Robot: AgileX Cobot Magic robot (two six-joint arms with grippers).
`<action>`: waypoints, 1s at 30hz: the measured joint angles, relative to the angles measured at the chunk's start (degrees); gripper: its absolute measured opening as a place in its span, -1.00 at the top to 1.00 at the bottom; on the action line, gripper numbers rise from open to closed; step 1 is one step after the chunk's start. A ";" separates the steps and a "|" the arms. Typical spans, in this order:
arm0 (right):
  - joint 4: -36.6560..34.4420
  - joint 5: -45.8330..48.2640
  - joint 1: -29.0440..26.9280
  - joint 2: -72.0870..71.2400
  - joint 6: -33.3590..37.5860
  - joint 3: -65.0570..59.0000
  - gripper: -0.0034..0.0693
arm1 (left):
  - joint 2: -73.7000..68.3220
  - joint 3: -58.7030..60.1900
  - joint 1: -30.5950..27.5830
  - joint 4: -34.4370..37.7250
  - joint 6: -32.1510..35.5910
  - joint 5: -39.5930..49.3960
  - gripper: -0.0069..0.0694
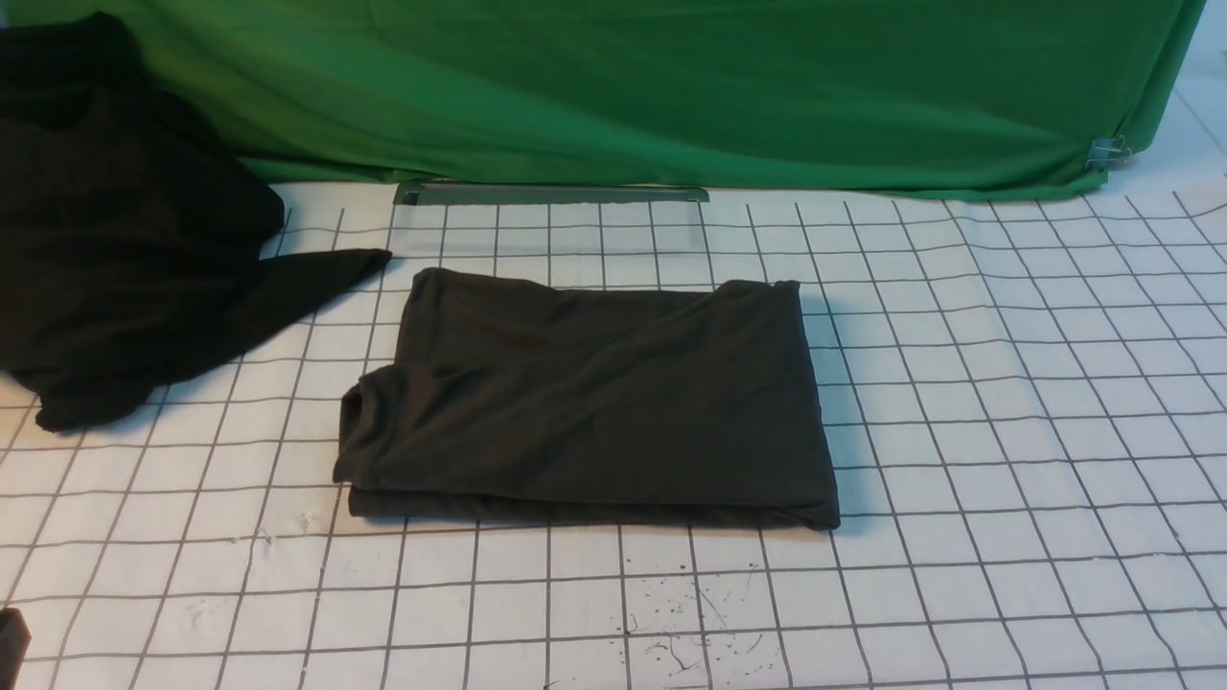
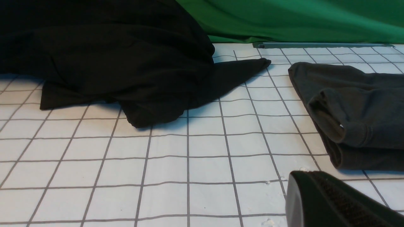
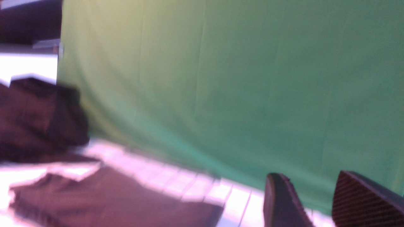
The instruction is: Fold a long-sleeved shirt over a white checkered tablecloth.
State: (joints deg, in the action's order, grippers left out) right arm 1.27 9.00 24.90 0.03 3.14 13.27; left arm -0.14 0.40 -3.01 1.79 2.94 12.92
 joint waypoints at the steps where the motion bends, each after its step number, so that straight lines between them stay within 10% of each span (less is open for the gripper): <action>1: 0.00 0.08 0.00 -0.02 0.00 0.00 0.24 | 0.00 0.00 0.00 0.00 0.00 0.00 0.81; 6: 0.00 0.51 -1.44 0.01 0.77 -6.78 0.24 | 0.00 0.00 0.00 0.00 0.00 0.00 0.81; 18: 0.00 5.43 -24.45 0.05 0.73 -13.60 0.24 | 0.00 0.00 0.00 0.00 0.00 0.07 0.81; 30: 0.00 5.54 -25.41 0.05 0.64 -13.60 0.24 | 0.00 0.00 0.00 0.00 0.00 0.07 0.81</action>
State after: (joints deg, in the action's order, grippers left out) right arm 1.27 14.54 -0.51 0.08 3.78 -0.33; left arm -0.14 0.40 -3.01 1.79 2.94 12.99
